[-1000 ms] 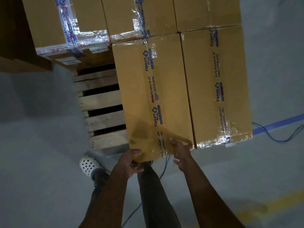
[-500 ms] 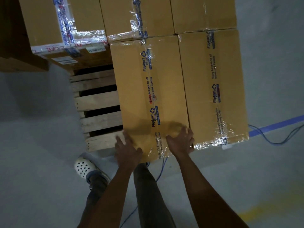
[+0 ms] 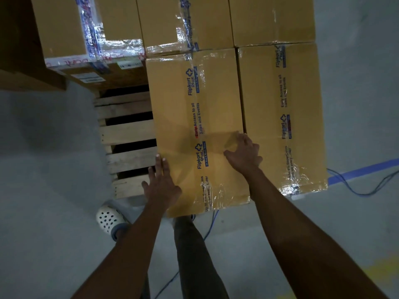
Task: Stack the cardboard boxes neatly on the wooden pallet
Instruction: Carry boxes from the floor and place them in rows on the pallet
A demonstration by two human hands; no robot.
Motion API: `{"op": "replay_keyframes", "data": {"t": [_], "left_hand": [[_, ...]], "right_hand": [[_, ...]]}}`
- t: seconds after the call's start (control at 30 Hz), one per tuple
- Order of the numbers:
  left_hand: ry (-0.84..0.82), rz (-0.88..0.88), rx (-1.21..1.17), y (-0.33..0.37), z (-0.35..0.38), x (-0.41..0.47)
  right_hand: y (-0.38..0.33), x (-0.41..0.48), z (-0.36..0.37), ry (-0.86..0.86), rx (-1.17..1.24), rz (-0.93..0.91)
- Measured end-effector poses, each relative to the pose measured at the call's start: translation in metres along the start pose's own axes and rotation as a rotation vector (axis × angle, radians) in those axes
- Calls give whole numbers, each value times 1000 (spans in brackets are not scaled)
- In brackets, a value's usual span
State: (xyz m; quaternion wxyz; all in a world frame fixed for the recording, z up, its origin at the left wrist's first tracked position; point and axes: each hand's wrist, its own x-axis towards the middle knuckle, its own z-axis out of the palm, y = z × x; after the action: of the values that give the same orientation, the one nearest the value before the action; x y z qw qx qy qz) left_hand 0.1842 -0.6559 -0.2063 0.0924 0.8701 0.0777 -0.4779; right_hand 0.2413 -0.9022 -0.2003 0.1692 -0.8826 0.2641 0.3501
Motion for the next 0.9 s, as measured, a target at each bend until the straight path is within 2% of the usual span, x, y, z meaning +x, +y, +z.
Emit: {"op": "replay_keyframes", "data": {"t": [0.13, 0.47, 0.73, 0.8, 0.9], "left_hand": [[0, 12, -9, 6, -2, -1], [7, 14, -6, 9, 4, 1], [38, 11, 22, 5, -5, -2], [39, 11, 4, 7, -7, -3], [76, -32, -127, 13, -4, -10]], "right_hand": [[1, 3, -2, 36, -102, 10], [3, 6, 8, 18, 13, 72], [21, -17, 18, 1, 36, 13], [31, -30, 26, 46, 103, 88], [47, -51, 39, 137, 303, 371]]}}
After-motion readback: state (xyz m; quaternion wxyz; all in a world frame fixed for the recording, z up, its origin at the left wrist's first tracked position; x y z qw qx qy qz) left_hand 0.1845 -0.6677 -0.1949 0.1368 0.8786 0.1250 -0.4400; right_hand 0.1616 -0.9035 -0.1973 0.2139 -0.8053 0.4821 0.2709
